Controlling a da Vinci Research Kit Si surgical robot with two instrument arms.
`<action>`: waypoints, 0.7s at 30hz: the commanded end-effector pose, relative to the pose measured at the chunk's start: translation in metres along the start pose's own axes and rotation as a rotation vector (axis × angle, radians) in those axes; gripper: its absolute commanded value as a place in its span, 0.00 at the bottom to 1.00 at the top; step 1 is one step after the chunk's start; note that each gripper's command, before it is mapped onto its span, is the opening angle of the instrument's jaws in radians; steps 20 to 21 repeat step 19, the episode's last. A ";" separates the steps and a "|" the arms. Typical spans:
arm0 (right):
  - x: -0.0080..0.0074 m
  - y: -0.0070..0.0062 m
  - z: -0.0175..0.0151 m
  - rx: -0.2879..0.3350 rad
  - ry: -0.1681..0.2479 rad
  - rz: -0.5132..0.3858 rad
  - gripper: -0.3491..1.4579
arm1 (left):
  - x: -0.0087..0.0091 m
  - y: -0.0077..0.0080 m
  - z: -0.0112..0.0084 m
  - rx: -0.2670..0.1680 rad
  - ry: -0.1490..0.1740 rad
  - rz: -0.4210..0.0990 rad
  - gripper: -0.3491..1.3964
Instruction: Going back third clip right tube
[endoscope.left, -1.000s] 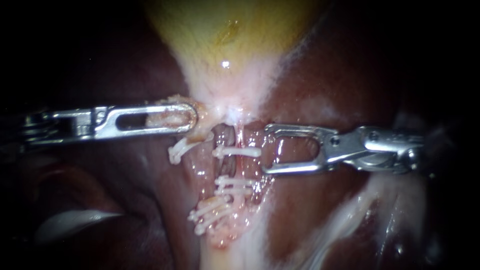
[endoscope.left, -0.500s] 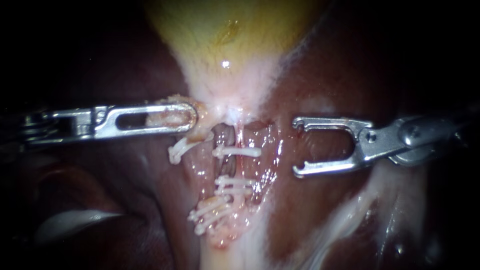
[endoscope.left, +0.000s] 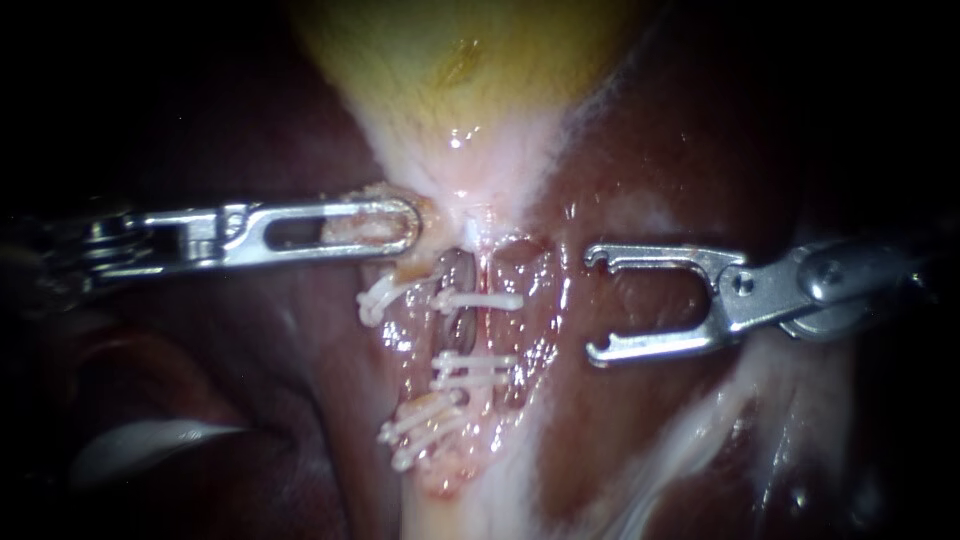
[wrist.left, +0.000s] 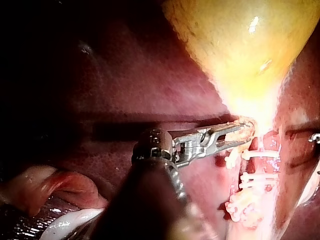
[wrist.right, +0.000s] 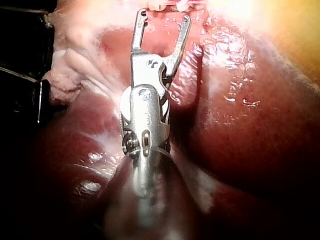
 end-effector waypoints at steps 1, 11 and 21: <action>0.0000 0.0000 0.0000 0.000 0.000 0.000 0.47 | 0.0003 0.0002 0.0004 -0.006 0.006 0.003 0.00; 0.0001 -0.0002 0.0000 0.001 0.001 0.000 0.47 | 0.0012 0.0018 0.0023 -0.018 0.026 0.013 0.00; 0.0002 -0.0003 0.0000 0.001 0.001 0.000 0.47 | 0.0013 0.0018 0.0023 -0.020 0.028 0.014 0.00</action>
